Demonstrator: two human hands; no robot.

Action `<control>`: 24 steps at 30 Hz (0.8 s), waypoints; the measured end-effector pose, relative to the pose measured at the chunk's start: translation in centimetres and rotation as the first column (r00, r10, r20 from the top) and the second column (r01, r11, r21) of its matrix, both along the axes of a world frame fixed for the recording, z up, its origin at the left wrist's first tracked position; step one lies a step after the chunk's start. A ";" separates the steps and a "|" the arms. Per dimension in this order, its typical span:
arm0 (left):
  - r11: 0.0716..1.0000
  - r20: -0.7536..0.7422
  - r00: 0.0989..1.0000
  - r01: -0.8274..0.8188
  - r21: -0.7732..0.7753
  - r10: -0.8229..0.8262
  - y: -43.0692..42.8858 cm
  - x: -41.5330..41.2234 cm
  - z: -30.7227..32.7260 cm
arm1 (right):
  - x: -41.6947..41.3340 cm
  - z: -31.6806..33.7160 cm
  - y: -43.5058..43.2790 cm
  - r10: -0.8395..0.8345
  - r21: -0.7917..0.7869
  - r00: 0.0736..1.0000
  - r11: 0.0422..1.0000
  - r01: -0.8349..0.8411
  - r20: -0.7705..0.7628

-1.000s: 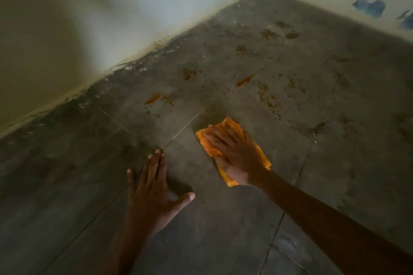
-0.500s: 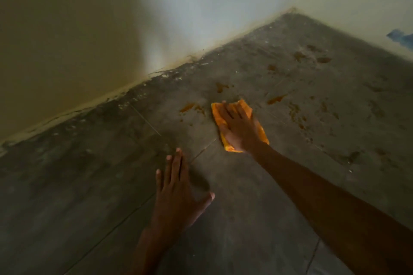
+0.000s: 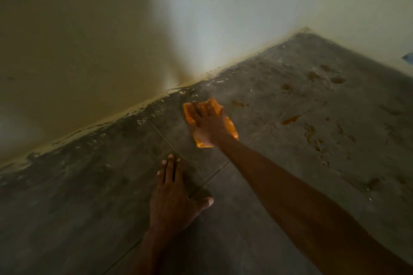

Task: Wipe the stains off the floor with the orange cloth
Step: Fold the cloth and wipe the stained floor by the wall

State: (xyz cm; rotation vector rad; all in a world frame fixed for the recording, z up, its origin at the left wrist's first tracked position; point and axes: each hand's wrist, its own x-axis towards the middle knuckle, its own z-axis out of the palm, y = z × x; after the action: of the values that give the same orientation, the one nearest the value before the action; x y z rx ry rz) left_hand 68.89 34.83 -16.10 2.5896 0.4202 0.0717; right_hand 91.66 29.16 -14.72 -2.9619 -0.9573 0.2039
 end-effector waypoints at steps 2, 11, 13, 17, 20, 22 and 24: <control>1.000 -0.005 1.000 0.001 -0.030 -0.001 0.2 0.0 -0.1 | -5.6 -0.9 -0.3 0.210 0.013 0.977 0.978 -0.211 0.027; 0.992 0.006 0.997 -0.079 -0.104 0.080 -0.3 -0.9 -0.3 | 1.6 -0.6 -7.8 0.084 -0.093 0.995 0.993 -0.078 0.059; 0.990 -0.007 0.996 -0.091 -0.104 0.091 -0.4 -0.8 0.0 | 0.4 -0.2 -2.1 0.048 -0.098 0.998 0.994 -0.044 0.036; 0.987 -0.011 0.987 -0.157 0.023 0.158 -0.8 -3.1 1.3 | -9.5 -1.3 -1.5 0.492 -0.107 0.869 0.868 -0.486 0.048; 0.981 -0.137 0.977 -0.143 0.131 0.161 1.8 -7.5 1.2 | -10.3 -1.5 -6.9 0.482 -0.035 0.876 0.875 -0.482 -0.023; 0.979 -0.201 0.961 -0.170 0.112 0.190 3.9 -9.8 0.8 | -7.4 -1.0 -6.2 0.358 -0.047 0.934 0.933 -0.357 0.008; 0.980 -0.204 0.959 -0.183 0.076 0.195 4.7 -10.4 0.6 | -6.4 0.0 -1.9 0.154 0.005 0.987 0.988 -0.153 -0.047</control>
State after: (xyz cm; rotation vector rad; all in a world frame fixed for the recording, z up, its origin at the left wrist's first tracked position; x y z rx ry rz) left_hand 58.50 39.57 -15.52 2.6155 0.7528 -0.1280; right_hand 85.25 27.28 -14.67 -2.8680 -1.1794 0.2753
